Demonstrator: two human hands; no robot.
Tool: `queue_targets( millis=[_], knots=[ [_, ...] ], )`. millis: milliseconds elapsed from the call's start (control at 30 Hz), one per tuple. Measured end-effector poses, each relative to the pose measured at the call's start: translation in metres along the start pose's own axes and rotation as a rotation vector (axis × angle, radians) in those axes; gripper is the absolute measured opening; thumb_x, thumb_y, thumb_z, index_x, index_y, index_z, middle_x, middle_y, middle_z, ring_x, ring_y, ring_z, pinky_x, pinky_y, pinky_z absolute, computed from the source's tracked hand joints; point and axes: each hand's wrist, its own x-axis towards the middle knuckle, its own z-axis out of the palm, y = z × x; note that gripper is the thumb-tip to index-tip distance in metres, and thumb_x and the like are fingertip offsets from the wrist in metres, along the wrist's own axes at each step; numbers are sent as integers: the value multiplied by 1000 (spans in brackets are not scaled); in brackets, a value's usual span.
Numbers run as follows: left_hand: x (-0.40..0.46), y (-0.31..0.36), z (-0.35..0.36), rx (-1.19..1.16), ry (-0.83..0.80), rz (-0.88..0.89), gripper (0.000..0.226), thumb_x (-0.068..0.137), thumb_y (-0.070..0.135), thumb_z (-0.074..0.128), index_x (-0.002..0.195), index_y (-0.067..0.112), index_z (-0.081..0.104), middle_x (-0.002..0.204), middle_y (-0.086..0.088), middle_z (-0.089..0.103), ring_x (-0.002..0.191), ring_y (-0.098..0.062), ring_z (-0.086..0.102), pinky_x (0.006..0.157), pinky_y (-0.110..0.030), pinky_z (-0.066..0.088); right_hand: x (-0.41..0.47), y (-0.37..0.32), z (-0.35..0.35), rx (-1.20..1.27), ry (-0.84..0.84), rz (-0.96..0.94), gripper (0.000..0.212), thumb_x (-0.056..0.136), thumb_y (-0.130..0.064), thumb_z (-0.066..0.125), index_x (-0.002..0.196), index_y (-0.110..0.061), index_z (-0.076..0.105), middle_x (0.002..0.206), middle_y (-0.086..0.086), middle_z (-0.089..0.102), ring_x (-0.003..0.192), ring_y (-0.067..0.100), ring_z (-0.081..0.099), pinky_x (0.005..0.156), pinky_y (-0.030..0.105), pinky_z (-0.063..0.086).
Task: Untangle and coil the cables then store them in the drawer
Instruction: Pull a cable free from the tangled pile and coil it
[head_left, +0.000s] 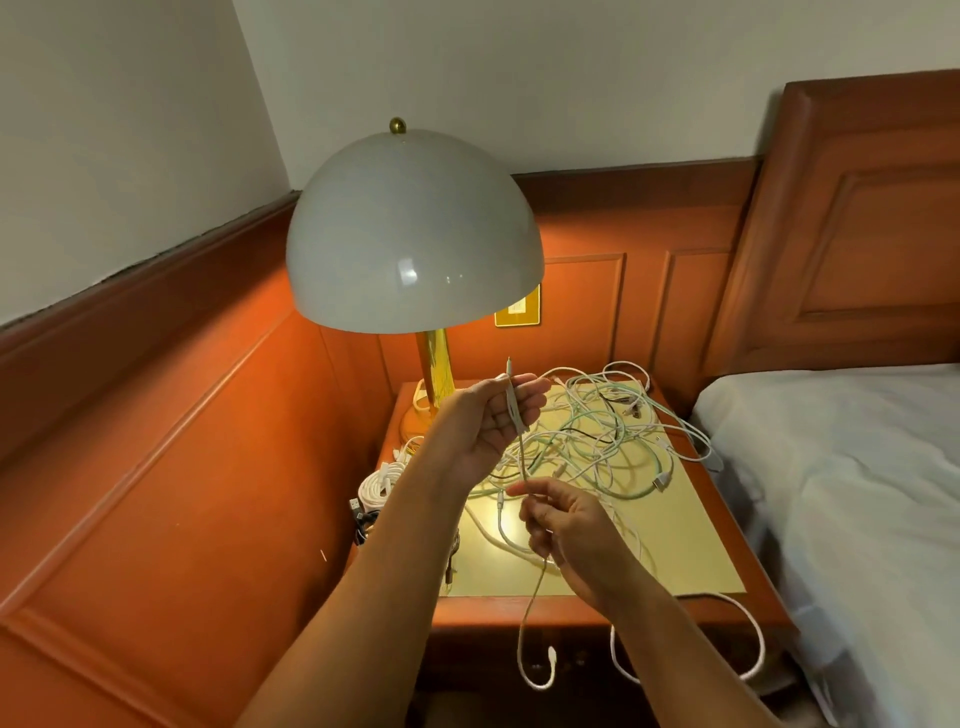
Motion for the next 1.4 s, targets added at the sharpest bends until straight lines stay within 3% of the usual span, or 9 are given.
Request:
queue_targets(
  millis=[233, 433, 567, 867, 1000, 1100, 1167, 1267, 1400],
  knots=[
    [-58, -11, -11, 170, -118, 12, 28, 99, 8, 43, 95, -4, 68, 75, -10, 70, 63, -14, 64, 59, -18, 53, 3, -9, -14, -443, 206, 25, 45, 85, -46, 67, 71, -4, 62, 48, -4, 37, 38, 5, 28, 44, 22, 23],
    [-74, -33, -23, 425, -156, 11, 28, 99, 9, 45, 96, -6, 68, 76, -14, 69, 57, -17, 56, 54, -20, 47, 5, -69, -15, -636, 57, -149, 6, 86, -10, 71, 83, -6, 67, 66, 0, 58, 47, -3, 49, 51, 18, 38],
    [-72, -42, -25, 547, -122, 13, 28, 101, 11, 44, 95, -4, 67, 76, -10, 71, 56, -14, 57, 56, -23, 45, 5, -95, -6, -820, 30, -254, 3, 80, -6, 74, 83, -6, 73, 79, 9, 69, 75, 19, 65, 70, 36, 54],
    [-63, -59, -25, 642, 5, 8, 24, 101, 9, 47, 101, -6, 66, 80, -9, 72, 58, -13, 61, 57, -22, 48, -12, -86, 5, -1098, 72, -282, 15, 90, -8, 60, 90, -5, 74, 69, -8, 60, 63, 1, 53, 53, 10, 34],
    [-57, -58, -22, 395, 132, 12, 25, 101, 8, 45, 90, -1, 65, 65, -4, 68, 57, -14, 63, 56, -23, 49, -34, -62, 16, -1011, 110, -321, 23, 94, -5, 50, 102, -4, 72, 87, 7, 68, 61, 1, 51, 50, 7, 38],
    [-57, -60, -15, 225, 152, -16, 27, 101, 8, 42, 92, -2, 65, 73, -13, 66, 62, -18, 64, 56, -23, 52, -52, -33, 21, -865, 202, -363, 28, 95, -3, 49, 112, -16, 68, 97, -4, 68, 76, -4, 56, 65, 1, 41],
    [-58, -63, -11, 126, 141, -23, 29, 102, 8, 39, 96, -4, 64, 80, -13, 71, 68, -19, 68, 60, -24, 55, -61, -16, 22, -733, 281, -337, 21, 96, -6, 53, 103, -24, 62, 90, -11, 66, 76, -4, 59, 67, 8, 46],
    [-57, -62, -8, -98, 168, -25, 29, 103, 9, 38, 102, -7, 62, 85, -14, 74, 77, -21, 71, 72, -25, 58, -72, 3, 22, -499, 265, -215, 11, 98, -14, 54, 89, -16, 60, 70, 0, 66, 51, 6, 55, 51, 25, 44],
    [-63, -51, -6, -160, 128, -38, 29, 101, 9, 41, 98, -6, 65, 84, -14, 74, 71, -19, 72, 72, -24, 57, -80, 17, 9, -232, 61, 10, 37, 98, -38, 51, 88, -4, 60, 60, 5, 55, 44, 12, 40, 41, 24, 34]
  ],
)
